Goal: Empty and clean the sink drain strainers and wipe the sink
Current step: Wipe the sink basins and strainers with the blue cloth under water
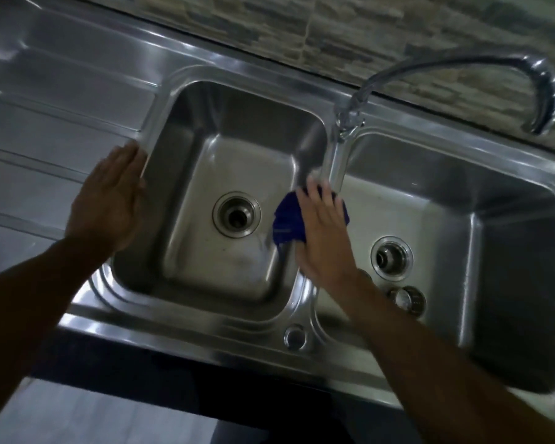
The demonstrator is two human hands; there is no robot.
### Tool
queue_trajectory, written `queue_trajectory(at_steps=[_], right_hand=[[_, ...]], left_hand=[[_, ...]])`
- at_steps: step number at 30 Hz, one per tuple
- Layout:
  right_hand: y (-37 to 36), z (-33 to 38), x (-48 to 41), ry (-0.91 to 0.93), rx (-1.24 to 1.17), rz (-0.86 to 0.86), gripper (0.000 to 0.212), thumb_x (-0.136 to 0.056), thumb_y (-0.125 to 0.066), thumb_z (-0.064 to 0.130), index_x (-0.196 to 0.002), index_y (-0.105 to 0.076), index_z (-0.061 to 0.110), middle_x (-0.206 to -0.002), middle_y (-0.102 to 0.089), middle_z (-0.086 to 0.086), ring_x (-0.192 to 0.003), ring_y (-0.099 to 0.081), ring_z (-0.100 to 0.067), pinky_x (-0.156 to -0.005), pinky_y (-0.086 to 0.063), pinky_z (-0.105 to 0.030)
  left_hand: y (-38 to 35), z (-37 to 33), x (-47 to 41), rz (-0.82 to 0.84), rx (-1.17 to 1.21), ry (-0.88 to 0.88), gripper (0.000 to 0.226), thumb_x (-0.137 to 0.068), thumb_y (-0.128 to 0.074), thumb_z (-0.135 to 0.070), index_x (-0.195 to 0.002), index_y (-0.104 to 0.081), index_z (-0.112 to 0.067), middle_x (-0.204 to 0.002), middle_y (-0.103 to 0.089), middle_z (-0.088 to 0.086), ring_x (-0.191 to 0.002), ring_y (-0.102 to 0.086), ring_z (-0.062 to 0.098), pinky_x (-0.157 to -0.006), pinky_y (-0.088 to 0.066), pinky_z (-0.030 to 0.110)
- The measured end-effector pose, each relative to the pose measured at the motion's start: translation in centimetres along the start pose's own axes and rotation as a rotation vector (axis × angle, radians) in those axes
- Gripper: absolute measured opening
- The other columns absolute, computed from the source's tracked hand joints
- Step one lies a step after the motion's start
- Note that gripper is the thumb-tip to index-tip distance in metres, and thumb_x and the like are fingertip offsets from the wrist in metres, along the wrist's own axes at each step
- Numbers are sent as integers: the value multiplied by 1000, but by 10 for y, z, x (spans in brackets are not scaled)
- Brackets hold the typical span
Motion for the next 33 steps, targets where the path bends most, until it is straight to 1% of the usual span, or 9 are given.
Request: queue_trajectory(at_steps=[9,12,14,18,20,23,26,29,33], right_hand=[[19,-24,-78,-19,260,16,92,-84,-70,22,-159,-18,9,-168,-9,-13,-155,-7,-32,-126,-8,-49],[14,-10,-48,-78,164,-125,76,-87,-69,5,-154,-34,9,-164,-24,-16,-153,-19,-35,-123,-22,-53],[10,-7,-39,-71,131,-111,62,-92,-63,1,-150,-42,10,-160,-34,-15,-152,-23,-35,-124,-22,-52],[13,-11,-67,-150,132,-49,62,-96,-58,6,-153,-37,12,-166,-17,-10,-155,-9,-31,-126,-11,-46],[16,-9,-80,-197,151,-65,57,-93,-62,6,-147,-47,12,-167,-15,-8,-154,-13,-31,-125,-14,-45],[21,-5,-84,-243,112,-162,46,-87,-62,-2,-132,-61,10,-156,-42,-10,-143,-36,-31,-118,-28,-42],[30,-1,-77,-240,-9,-350,42,-80,-60,-11,-119,-64,3,-122,-66,-16,-114,-57,-33,-101,-45,-41],[36,9,-83,-201,-15,-400,31,-80,-62,-4,-110,-61,3,-109,-63,-13,-100,-57,-28,-88,-48,-39],[40,21,-107,-273,-293,-330,44,-88,-59,-6,-127,-47,9,-114,-60,-8,-98,-60,-19,-85,-50,-35]], left_hand=[[-4,13,-5,-43,42,-25,52,-104,-32,-28,-147,-43,-1,-155,-38,21,-145,-34,36,-118,-28,54],[-1,15,-9,-59,56,-15,51,-104,-32,-29,-142,-48,0,-149,-44,23,-140,-40,38,-117,-33,52],[3,13,-16,-77,52,4,47,-103,-33,-27,-135,-53,0,-142,-50,24,-132,-46,40,-112,-37,48],[10,2,-36,-85,45,-23,42,-103,-33,-26,-128,-55,0,-130,-53,23,-120,-49,40,-104,-38,45],[10,1,-43,-83,60,-23,43,-103,-33,-27,-132,-51,-1,-135,-50,23,-127,-46,39,-108,-37,48],[3,4,-47,-35,55,9,50,-104,-33,-29,-144,-42,0,-151,-38,25,-143,-33,40,-116,-28,57],[-4,8,-49,6,36,29,56,-105,-29,-36,-149,-37,-2,-156,-33,22,-148,-27,37,-120,-23,56],[-5,9,-49,18,37,44,59,-105,-27,-41,-148,-38,-3,-156,-35,21,-149,-27,34,-120,-23,55],[-4,8,-49,29,45,64,60,-104,-28,-41,-149,-38,-3,-158,-34,19,-150,-25,32,-121,-22,53]])
Point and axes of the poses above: each hand's wrist, its own x-axis away from the middle knuckle, its own y-axis out of the back of the hand, z = x × y, the point moved 3 cm from there along -x, towards the middle knuckle
